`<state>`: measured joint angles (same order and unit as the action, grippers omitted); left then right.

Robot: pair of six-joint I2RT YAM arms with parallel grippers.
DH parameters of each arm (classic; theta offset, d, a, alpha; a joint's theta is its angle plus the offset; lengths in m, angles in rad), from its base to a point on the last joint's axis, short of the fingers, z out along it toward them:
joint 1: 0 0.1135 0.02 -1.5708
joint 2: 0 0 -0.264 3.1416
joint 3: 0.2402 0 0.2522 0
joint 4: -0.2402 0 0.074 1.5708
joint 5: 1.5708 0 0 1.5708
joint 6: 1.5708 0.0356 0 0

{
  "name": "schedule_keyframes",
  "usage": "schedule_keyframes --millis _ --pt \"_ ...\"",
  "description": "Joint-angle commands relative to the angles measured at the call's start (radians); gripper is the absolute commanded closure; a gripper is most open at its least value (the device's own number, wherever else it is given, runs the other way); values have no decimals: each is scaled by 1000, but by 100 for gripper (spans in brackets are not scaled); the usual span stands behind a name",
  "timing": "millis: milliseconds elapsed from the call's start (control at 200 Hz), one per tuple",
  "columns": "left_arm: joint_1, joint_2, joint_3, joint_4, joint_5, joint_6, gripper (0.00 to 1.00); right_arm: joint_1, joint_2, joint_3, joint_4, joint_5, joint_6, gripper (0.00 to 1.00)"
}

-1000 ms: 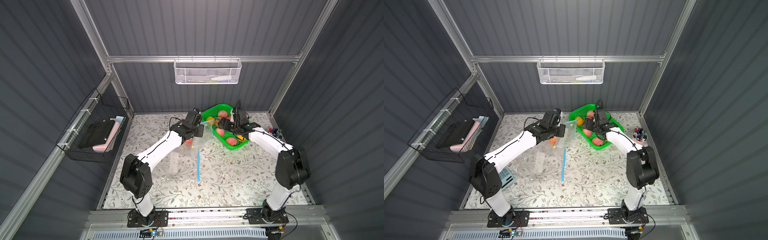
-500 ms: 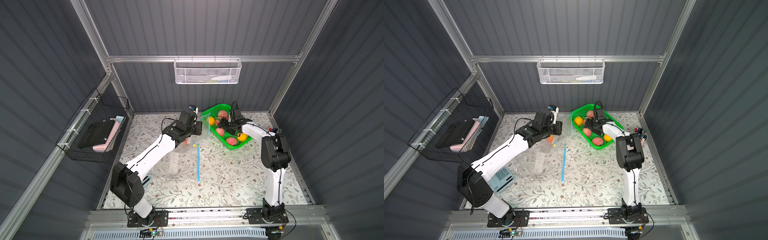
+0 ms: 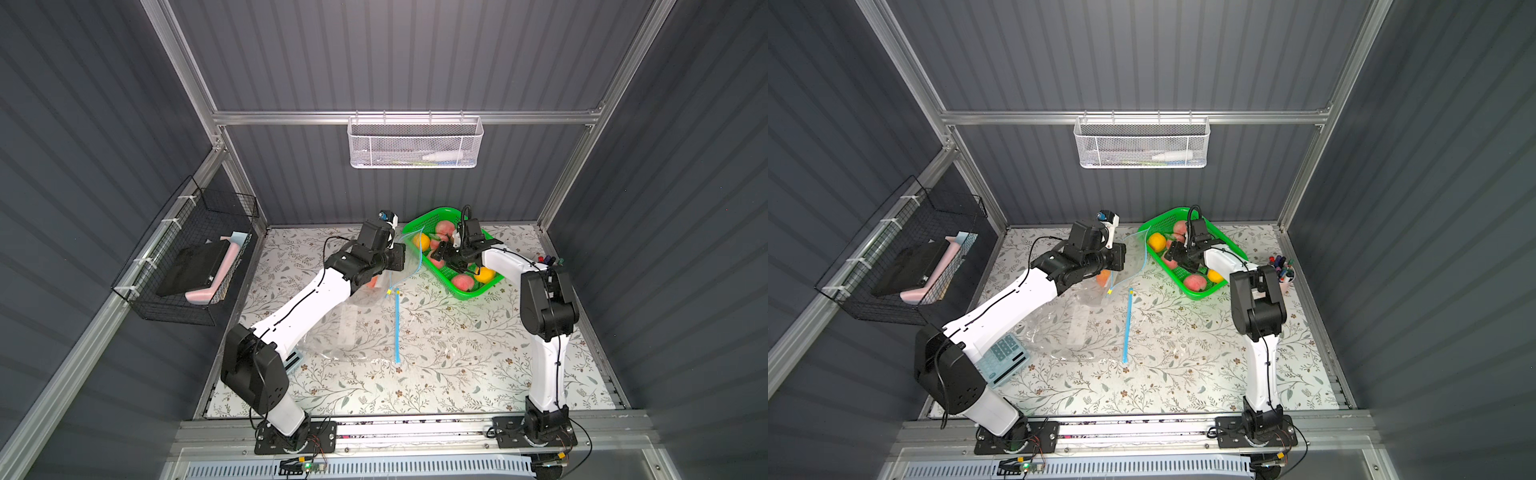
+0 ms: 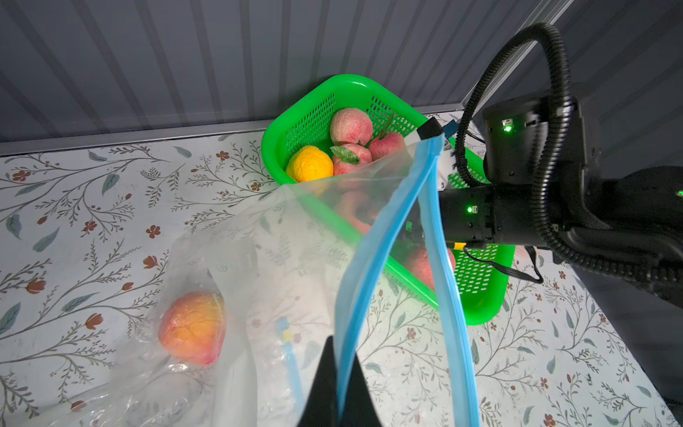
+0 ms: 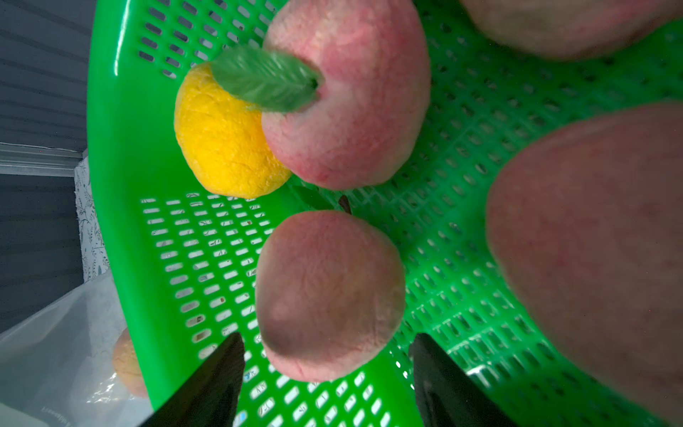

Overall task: Place the peach in a zip-top bag and seal the zipper
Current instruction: Pick up the peach from the basket.

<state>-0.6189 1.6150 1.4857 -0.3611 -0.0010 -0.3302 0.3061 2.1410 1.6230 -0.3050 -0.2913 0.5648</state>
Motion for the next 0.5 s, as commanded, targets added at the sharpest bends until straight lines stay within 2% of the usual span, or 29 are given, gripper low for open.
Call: schedule_keyframes --millis 0,160,495 --pt "6 2 17 -7 15 -6 100 -5 40 23 -17 14 -3 20" --pt "5 2 13 -4 16 -9 100 -5 85 69 -41 12 -11 15" --pt "5 -3 12 -16 23 -14 100 -8 65 62 -22 18 -17 35"
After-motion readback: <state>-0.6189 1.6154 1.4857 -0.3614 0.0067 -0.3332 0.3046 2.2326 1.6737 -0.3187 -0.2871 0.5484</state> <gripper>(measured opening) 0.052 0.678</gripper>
